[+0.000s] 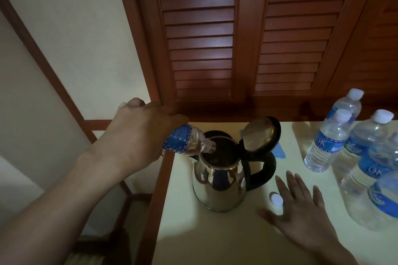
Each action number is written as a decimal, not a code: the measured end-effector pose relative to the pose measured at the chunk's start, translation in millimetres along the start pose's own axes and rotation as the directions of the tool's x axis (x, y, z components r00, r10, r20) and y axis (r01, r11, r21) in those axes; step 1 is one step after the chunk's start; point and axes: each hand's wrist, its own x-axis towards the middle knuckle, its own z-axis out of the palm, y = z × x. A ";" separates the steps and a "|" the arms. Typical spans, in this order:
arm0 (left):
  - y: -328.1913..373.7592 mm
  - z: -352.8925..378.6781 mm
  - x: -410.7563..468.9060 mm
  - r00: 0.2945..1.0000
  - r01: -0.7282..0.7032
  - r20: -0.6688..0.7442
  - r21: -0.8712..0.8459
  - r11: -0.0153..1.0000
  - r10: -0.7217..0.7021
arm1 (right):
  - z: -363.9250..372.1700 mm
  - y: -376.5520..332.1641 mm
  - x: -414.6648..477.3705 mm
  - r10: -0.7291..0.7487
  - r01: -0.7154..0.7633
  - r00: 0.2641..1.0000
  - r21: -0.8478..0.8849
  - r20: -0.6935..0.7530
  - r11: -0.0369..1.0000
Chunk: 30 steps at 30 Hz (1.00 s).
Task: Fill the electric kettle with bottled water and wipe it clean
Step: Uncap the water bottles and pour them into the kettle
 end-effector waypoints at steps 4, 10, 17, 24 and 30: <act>0.9 -2.6 0.6 1.000 -0.012 -0.003 0.005 1.000 0.012 | -0.6 -0.5 -0.4 0.002 -0.001 1.000 0.013 -0.016 1.000; 1.3 1.4 2.3 1.000 -0.015 0.020 0.020 1.000 0.014 | -1.3 -1.0 -1.4 0.003 -0.003 1.000 0.012 -0.009 1.000; 4.7 2.8 6.0 0.998 -0.032 0.053 0.046 0.998 0.029 | -1.6 -0.7 -1.6 0.004 -0.004 1.000 0.023 -0.006 1.000; 0.4 9.2 7.5 0.998 -0.034 0.048 0.041 0.999 0.032 | -4.5 -1.8 -2.9 0.001 -0.001 1.000 0.025 -0.010 1.000; 0.7 9.6 11.5 1.000 -0.004 0.030 0.042 0.999 0.002 | -4.7 -0.9 -2.2 -0.004 0.004 1.000 0.009 0.005 1.000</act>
